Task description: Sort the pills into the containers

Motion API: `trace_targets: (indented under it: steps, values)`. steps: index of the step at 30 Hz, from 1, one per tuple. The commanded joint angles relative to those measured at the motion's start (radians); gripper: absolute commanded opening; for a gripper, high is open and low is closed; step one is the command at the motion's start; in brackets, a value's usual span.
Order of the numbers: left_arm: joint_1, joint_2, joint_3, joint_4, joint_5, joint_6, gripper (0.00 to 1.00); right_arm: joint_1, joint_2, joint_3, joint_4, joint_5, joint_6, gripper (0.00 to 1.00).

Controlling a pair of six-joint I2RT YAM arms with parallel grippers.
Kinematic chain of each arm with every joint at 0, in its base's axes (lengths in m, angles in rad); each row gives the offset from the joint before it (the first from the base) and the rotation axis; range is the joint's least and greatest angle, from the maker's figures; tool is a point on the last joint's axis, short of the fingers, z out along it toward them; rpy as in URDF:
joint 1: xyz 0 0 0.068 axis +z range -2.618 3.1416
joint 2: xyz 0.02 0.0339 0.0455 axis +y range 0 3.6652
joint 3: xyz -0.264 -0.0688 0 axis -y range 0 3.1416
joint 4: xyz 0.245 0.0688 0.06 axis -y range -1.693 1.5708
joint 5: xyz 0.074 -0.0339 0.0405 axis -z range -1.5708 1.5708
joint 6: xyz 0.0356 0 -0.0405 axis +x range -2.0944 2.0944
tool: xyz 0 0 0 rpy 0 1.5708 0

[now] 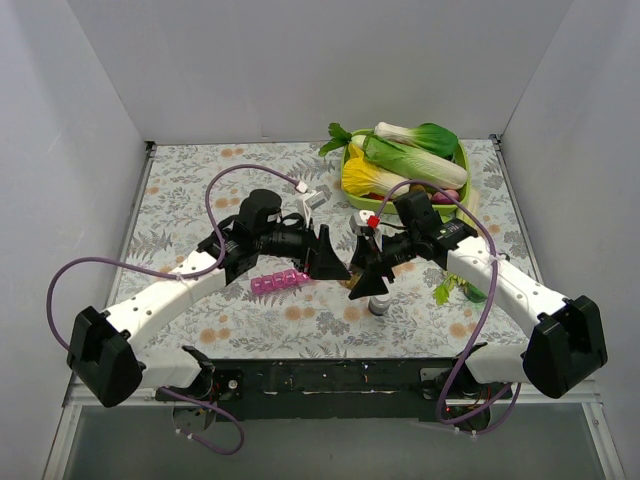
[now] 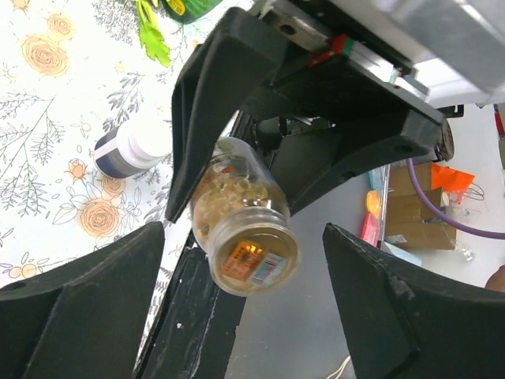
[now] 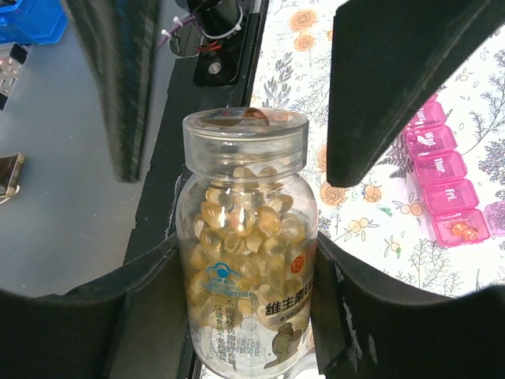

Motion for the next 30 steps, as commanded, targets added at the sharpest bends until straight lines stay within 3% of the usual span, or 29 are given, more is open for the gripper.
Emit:
trace_targets:
  steps: [1,4,5,12,19,23,25,30]
  values:
    - [-0.002,-0.084,0.005,0.012,-0.025,-0.009,0.87,0.002,-0.026,-0.001,0.043,-0.038,0.006,0.01]
    - [-0.002,-0.113,-0.004,0.001,-0.047,-0.012,0.92,0.004,-0.027,0.000,0.041,-0.030,0.003,0.01]
    - [0.000,-0.117,-0.008,-0.008,-0.065,-0.012,0.98,0.004,-0.029,0.000,0.040,-0.027,0.003,0.01]
    - [0.020,-0.202,-0.049,-0.045,-0.193,-0.055,0.98,0.004,-0.044,0.003,0.021,0.017,-0.028,0.01]
    - [0.047,-0.324,-0.101,-0.080,-0.471,-0.328,0.98,0.004,-0.073,0.009,0.013,0.186,-0.092,0.01]
    - [0.052,-0.323,-0.152,-0.019,-0.433,-0.528,0.98,0.004,-0.104,0.002,0.038,0.310,-0.103,0.01]
    - [0.052,-0.291,-0.152,0.004,-0.426,-0.585,0.90,0.005,-0.116,0.002,0.059,0.373,-0.107,0.01]
    - [0.051,-0.223,-0.106,0.015,-0.422,-0.696,0.85,0.011,-0.129,-0.001,0.076,0.453,-0.113,0.01]
